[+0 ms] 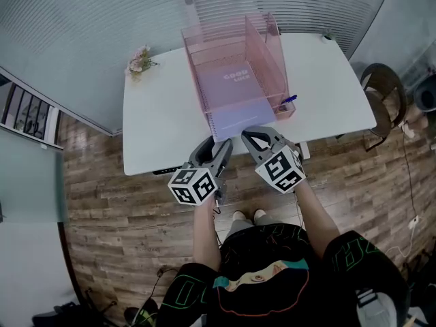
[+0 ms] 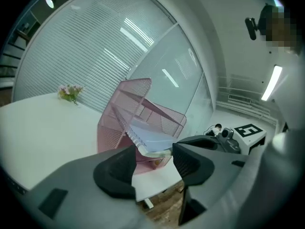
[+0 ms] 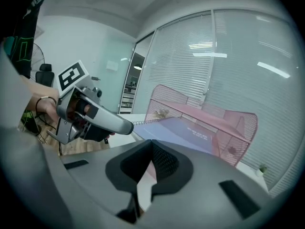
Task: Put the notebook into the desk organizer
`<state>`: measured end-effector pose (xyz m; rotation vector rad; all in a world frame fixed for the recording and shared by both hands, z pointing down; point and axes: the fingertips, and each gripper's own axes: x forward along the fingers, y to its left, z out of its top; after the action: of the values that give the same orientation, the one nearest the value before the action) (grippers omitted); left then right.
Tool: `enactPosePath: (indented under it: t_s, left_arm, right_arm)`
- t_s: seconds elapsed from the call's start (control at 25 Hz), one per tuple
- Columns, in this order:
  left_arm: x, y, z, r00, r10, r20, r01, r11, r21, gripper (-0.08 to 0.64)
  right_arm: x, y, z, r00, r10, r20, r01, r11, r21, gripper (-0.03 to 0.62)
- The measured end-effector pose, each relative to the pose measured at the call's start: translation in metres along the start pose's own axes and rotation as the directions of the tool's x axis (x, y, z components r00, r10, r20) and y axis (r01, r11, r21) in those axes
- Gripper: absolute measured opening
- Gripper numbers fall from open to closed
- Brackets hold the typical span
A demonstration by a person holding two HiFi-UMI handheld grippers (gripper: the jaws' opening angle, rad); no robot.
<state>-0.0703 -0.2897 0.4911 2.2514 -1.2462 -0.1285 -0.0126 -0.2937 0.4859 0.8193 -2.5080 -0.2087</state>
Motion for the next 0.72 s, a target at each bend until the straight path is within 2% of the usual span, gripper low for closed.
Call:
enactPosePath:
  t_s: [0.16,0.32,0.52,0.64,0.72]
  left_arm:
    - [0.0,0.007,0.006,0.998,0.069,0.014,-0.07,0.996,0.054,0.197]
    - [-0.003,0.012,0.009,0.99,0.135,0.029,-0.137,0.986,0.098,0.115]
    - [-0.003,0.011,0.021,0.986,0.147,0.074,-0.155,0.98,0.121,0.05]
    - [-0.002,0.008,0.033,0.981,0.157,0.115,-0.176,0.968,0.179,-0.005]
    - [-0.001,0.0,0.044,0.979,0.135,0.15,-0.166,0.962,0.218,-0.008]
  right_arm:
    - [0.012,-0.009,-0.004,1.0,-0.007,-0.012,0.007,1.0,0.028,0.003]
    - [0.025,-0.019,-0.005,0.999,-0.028,-0.025,0.03,0.997,0.071,0.003]
    - [0.039,-0.033,-0.006,0.995,-0.079,-0.063,0.087,0.987,0.137,0.003]
    - [0.048,-0.038,-0.004,0.994,-0.092,-0.061,0.102,0.978,0.183,0.003]
    - [0.051,-0.039,-0.004,0.993,-0.099,-0.065,0.111,0.971,0.212,0.003]
